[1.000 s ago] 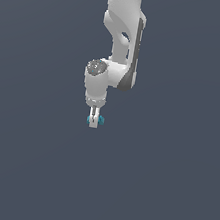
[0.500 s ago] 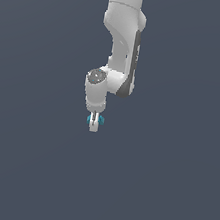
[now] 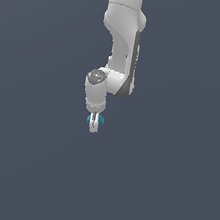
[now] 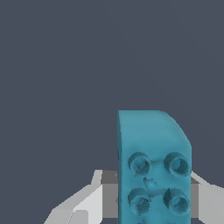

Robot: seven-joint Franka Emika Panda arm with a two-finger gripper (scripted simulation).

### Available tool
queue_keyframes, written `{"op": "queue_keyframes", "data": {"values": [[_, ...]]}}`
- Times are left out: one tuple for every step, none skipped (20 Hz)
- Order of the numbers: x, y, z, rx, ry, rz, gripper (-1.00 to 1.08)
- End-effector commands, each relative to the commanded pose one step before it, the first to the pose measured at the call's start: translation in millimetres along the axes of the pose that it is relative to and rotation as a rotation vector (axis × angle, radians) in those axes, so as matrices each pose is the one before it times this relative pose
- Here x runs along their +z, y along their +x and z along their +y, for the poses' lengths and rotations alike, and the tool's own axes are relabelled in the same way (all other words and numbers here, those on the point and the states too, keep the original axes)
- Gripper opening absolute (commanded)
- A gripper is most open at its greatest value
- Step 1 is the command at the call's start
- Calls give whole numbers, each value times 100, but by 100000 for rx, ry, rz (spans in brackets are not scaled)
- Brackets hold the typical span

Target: Pick up the object and move it to a goal position.

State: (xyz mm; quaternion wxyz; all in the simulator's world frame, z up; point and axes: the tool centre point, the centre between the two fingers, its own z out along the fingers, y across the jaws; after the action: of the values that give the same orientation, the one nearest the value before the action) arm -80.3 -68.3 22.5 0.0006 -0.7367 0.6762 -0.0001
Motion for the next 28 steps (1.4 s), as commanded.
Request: {"op": "queue_keyframes", "data": {"values": [[60,6,53,16,-135,-8,-100],[-59,-13,-57,-41,140,6,-100],[-29,1,-4,0,0,0,-100],[-88,2,-12,0,0,0,-100],[-147,3,-20,0,0,0,-100],[-206,4,-28,0,0,0,-100],[-265,6,-36,0,0,0,-100],[-312,28,-40,39,-21,-20,-100],[-386,9,-52,0,0,0,-100],[-448,11,-60,0,0,0,-100],[-496,35,-65,41,-23,-13,-100],[-571,15,-77,0,0,0,-100],[-617,40,-82,41,-25,-6,-100],[-690,20,-93,0,0,0,-100],[-733,45,-98,41,-27,4,-100],[-803,27,-108,0,0,0,-100],[-839,59,-112,55,-37,20,-100],[-909,35,-123,0,0,0,-100],[-943,68,-127,61,-41,42,-100],[-1009,44,-138,0,0,0,-100],[-1045,71,-142,54,-34,56,-100],[-1095,69,-150,41,-24,50,-100],[-1128,66,-155,28,-14,38,-100],[-1122,67,-155,27,-13,39,-100],[-1111,67,-155,26,-11,40,-100],[-1101,67,-154,26,-10,40,-100],[-1091,69,-153,36,-12,58,-100],[-1083,65,-154,25,-7,41,-100]]}}
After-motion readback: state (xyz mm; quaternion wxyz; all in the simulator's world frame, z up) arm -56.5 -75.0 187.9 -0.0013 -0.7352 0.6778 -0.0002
